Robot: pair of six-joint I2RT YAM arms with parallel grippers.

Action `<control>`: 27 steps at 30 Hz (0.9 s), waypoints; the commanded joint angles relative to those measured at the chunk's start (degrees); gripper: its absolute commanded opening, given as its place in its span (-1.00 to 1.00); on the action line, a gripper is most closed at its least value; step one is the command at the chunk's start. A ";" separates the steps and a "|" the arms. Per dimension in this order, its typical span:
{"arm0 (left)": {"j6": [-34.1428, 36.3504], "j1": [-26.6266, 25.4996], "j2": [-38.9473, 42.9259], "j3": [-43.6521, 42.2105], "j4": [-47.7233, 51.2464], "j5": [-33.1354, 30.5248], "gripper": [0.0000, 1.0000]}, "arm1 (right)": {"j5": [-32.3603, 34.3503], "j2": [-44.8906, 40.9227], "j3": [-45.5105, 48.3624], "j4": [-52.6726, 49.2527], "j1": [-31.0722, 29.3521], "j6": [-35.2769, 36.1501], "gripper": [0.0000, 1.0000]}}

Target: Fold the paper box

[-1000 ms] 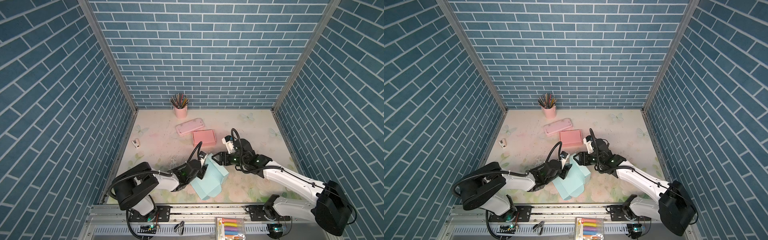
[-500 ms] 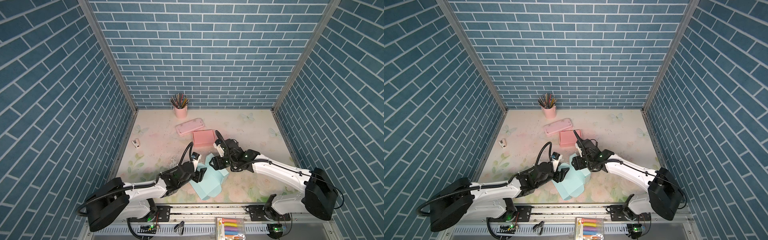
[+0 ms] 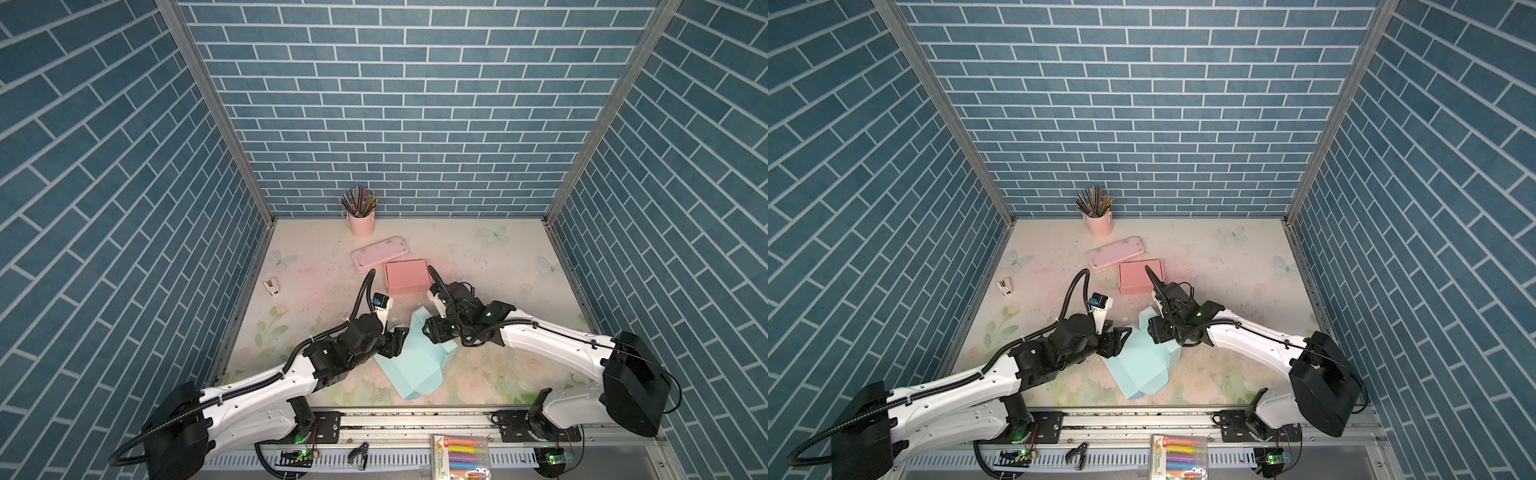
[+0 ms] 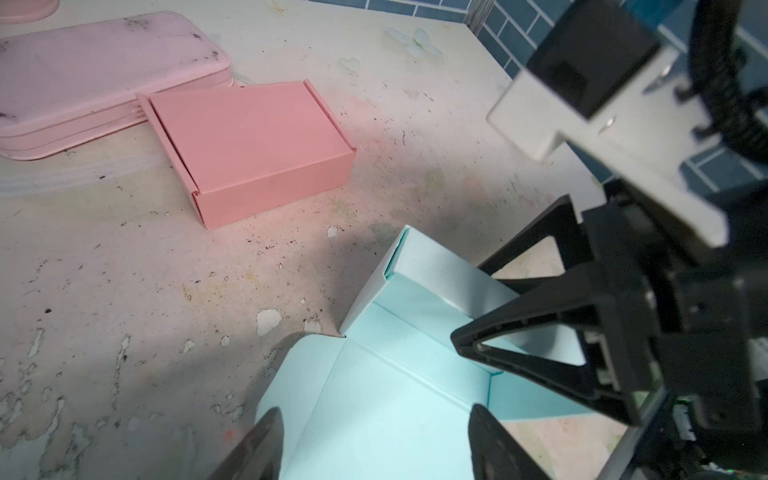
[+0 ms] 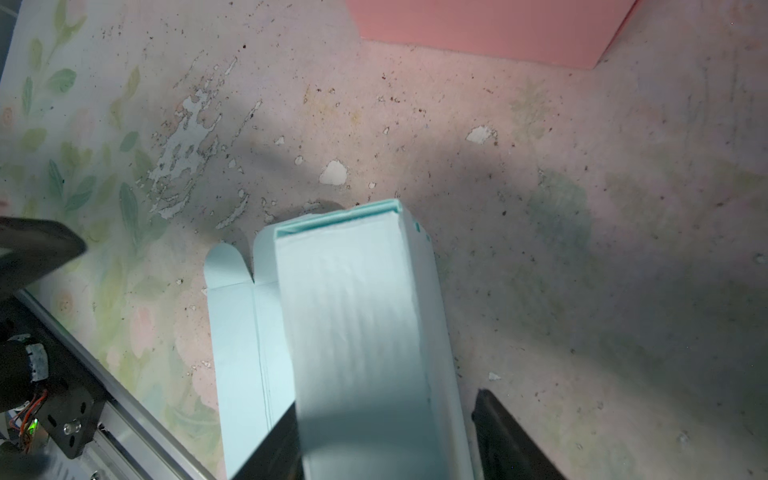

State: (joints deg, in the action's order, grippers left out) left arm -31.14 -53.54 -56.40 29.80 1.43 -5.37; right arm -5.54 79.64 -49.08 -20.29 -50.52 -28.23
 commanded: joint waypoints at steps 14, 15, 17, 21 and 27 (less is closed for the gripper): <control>-2.97 17.34 6.06 0.77 16.02 16.30 0.44 | -16.55 -6.15 13.43 15.52 11.43 -5.20 0.09; -3.53 17.82 6.05 0.16 15.63 17.66 0.45 | -17.40 -6.38 14.17 16.55 12.03 -5.64 0.09; -4.73 17.94 6.27 -0.90 14.52 18.83 0.45 | -19.12 -6.96 15.80 19.08 13.22 -6.99 0.09; -7.40 18.02 6.77 -2.34 11.38 20.41 0.47 | -22.32 -8.25 19.74 24.67 15.73 -10.22 0.08; -12.72 18.04 6.48 -5.08 8.31 20.33 0.52 | -23.63 -9.18 22.27 26.68 17.63 -11.42 0.09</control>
State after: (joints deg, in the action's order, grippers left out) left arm -40.03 -35.86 -50.37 26.48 12.43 14.48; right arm -26.98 71.33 -27.35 4.01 -33.41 -37.60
